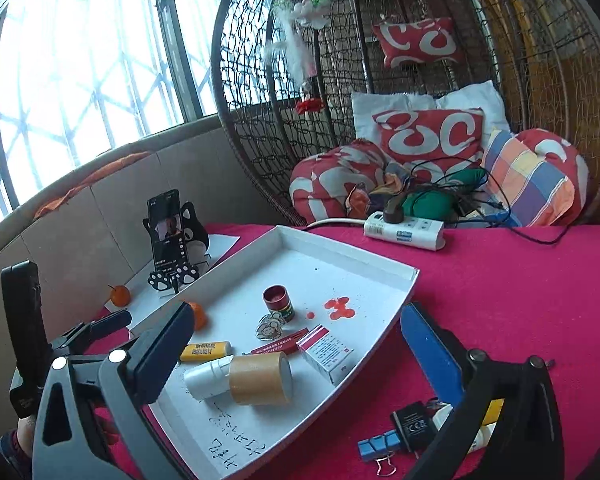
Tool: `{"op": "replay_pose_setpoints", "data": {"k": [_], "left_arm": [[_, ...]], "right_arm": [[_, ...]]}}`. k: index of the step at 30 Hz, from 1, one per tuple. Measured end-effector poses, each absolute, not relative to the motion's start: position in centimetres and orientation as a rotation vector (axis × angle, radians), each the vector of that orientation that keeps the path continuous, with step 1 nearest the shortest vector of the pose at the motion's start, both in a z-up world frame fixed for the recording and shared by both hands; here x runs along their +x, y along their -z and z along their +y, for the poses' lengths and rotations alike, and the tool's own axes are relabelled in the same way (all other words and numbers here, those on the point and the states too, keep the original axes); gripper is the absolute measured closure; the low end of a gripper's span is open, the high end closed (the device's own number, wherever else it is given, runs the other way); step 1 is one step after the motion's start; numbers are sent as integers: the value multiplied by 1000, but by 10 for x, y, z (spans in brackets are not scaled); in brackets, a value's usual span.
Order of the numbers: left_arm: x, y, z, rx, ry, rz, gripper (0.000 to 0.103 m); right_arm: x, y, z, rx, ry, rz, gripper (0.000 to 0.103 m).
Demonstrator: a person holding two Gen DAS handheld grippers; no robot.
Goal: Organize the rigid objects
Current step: 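Withdraw both grippers from the tray toward the blue binder clip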
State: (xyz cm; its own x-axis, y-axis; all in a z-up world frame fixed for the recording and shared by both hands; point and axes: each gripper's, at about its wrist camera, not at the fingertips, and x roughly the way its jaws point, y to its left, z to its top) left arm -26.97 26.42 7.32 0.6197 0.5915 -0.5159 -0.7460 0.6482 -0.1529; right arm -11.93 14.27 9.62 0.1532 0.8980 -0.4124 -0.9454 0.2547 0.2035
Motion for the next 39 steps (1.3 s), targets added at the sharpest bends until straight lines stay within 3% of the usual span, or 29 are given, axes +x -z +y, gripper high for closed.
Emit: {"op": "replay_pose_setpoints", "data": {"k": [13,19,26,39], "left_arm": [[-232,-86,215,-228,-612,470,0],[-204,-78,191,-195,-466,537,0],[-155,-52,159,-202,-236,685,0],[-73,-19,137,-160,-149,844,0]], "right_arm": [[-75,-166,9,263,-1142,220,0],[-22,-129,-7,338,-1070,511,0],[-2,-86,-48,393,-920,572,0],[9,-66,-80,413,-867,614,0]]}}
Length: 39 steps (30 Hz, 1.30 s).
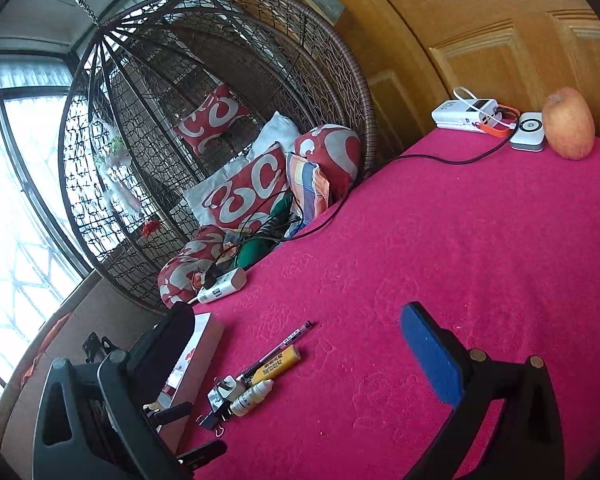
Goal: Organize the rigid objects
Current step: 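Withdraw both grippers from the tray toward the blue binder clip, then grasp the blue binder clip with the left gripper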
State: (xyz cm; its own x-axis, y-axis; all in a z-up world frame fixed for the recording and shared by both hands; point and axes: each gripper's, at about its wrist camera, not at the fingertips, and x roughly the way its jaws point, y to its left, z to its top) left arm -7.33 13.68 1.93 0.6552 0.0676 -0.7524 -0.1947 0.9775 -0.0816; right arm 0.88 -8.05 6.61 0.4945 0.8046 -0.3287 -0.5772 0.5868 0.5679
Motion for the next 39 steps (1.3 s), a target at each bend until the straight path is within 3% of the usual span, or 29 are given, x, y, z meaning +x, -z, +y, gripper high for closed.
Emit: {"op": "replay_pose_setpoints", "data": {"k": [7,15,23,25,30,32,33,36,39], "left_arm": [[-62,-5,131,-145,-128,914,0],[-100,-18,95,-170,104,890,0],[-105,-18,121,-160,8,907,1],[-106,-13,119,-163,7,921,15],[-100,-4,109,-167,-53,936,22],[-97,-2,105,-151,-105,940,30],[-96,-2,103,-134,-130,937,36],[-98,-1,105,-110,-166,929,67],[-105,-2,110,-129,-135,934,67]], "right_arm": [[13,-60,-87,444,-855,634,0],[13,-59,-83,440,-864,650,0],[12,-56,-79,429,-874,669,0],[12,-55,-78,427,-874,673,0],[14,-52,-77,428,-870,686,0],[14,-50,-75,427,-874,698,0],[13,-50,-74,423,-876,702,0],[13,-48,-74,414,-874,704,0],[12,-49,-73,402,-871,692,0]]}}
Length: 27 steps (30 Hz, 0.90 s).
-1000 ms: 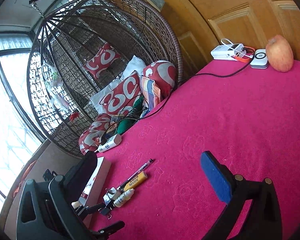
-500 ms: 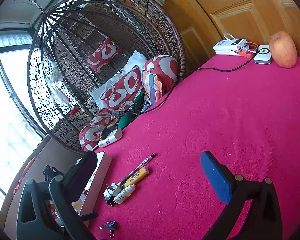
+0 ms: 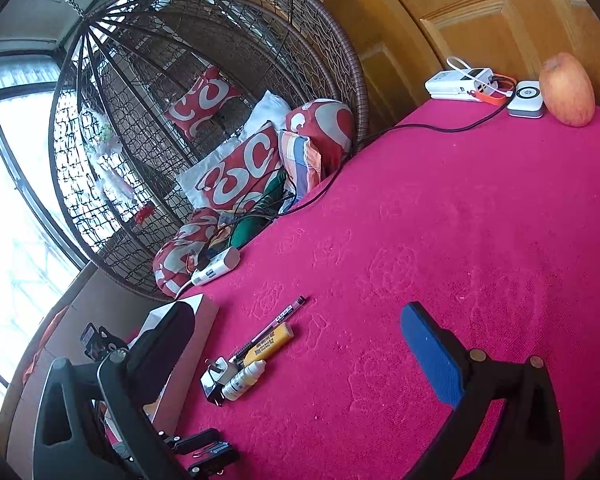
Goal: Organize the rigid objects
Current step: 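Grasp the blue binder clip with the left gripper, then grasp the white dropper bottle with the right gripper while the left gripper holds the clip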
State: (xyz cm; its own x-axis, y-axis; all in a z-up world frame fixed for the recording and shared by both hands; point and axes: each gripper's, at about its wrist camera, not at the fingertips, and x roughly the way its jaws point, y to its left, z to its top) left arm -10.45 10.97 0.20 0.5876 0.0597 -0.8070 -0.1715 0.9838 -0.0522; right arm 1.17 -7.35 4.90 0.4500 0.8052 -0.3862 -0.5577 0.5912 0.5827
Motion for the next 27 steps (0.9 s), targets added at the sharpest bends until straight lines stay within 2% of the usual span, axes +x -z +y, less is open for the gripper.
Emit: {"op": "replay_pose_setpoints", "data": {"k": [9,17,26,27], "left_arm": [[-119,-5,108,-195,-110,901,67],[-127,-12,109,-218,-110,863,67],[-134,-17,111,-232,-104,835,67],[-135,-17,111,-232,-103,833,67]], "right_arm": [[-8,-31,-6,25,-965,785,0],[-44,-7,72,-510,-1055,697,0],[-40,8,109,-576,-1092,751,0],[-42,9,112,-587,-1087,743,3]]}}
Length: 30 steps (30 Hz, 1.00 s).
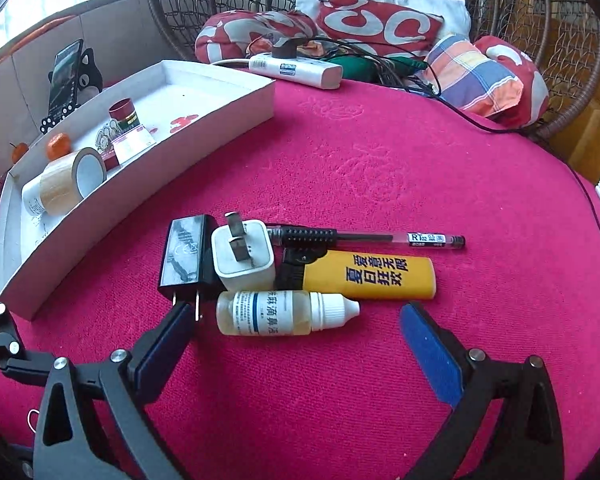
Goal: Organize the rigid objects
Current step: 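Grasp the white dropper bottle with the right gripper while the left gripper holds the clip, then lift the binder clip and dropper bottle toward the white tray with both grippers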
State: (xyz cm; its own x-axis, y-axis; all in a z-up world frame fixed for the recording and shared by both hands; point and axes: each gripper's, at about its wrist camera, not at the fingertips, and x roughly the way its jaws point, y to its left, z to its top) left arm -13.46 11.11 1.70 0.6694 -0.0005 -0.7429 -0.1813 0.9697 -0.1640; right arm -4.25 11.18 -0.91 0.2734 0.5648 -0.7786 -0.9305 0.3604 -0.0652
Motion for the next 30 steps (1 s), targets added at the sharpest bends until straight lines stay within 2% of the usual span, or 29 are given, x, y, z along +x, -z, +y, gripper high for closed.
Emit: {"op": "replay_pose_setpoints", "data": {"k": [2,4,6,16,30], "left_arm": [[-136,-18,110,-233,-101,829,67],[-135,-19,110,-233,-97,824,67],[-136,-20,109,-231,-93,820,67],[-140,-25,108,-219,-71,788,67],[-146,-31,109,-224,-54,744,67]], "right_arm": [[-46,8,113,-591,-1102,728,12],[-49,5,110,-586,-1117,718,35],[-50,4,108,-583,-1120,722,39],[-52,-1,69,-462,-1092,782,39],[-27,-30,35,-241,-999,763,39]]}}
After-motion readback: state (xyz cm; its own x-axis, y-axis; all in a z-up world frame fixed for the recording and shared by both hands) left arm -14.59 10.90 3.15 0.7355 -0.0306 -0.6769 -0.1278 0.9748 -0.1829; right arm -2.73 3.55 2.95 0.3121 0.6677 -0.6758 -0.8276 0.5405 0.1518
